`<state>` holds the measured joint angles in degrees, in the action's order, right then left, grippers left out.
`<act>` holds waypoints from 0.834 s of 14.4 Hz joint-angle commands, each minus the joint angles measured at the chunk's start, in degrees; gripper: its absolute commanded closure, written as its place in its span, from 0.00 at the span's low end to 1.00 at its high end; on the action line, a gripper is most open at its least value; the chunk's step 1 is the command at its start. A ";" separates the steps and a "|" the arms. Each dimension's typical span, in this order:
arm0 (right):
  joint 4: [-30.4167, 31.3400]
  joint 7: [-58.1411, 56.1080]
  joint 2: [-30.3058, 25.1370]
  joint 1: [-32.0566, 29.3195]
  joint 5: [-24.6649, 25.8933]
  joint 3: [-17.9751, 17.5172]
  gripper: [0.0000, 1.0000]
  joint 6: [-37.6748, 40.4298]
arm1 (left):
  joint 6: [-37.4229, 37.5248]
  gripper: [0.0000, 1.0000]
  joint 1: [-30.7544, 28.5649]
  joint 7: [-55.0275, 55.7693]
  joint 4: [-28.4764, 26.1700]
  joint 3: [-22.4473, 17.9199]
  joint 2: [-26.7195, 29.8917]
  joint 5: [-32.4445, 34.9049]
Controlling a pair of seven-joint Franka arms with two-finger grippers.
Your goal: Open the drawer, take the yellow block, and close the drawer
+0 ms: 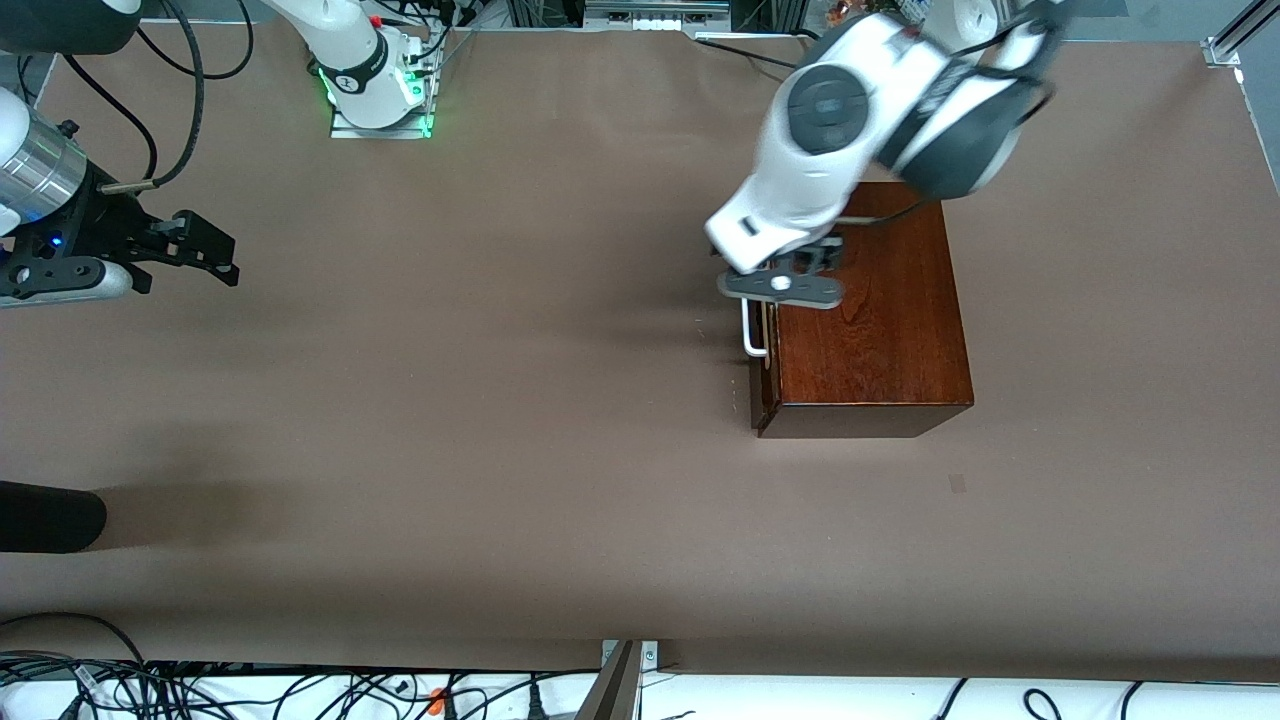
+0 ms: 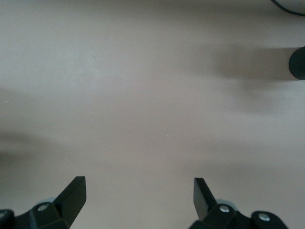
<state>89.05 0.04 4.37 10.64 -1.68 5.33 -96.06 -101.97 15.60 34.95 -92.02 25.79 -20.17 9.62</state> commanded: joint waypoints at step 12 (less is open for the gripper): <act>-1.16 -0.21 0.28 0.00 0.27 0.29 0.00 0.78 | -2.79 0.00 6.20 8.90 -3.24 -0.12 -6.72 9.62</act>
<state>89.04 0.03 4.37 10.64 -1.68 5.40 -96.06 -103.54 22.11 43.57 -93.09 25.41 -27.33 16.32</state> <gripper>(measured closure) 0.000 0.000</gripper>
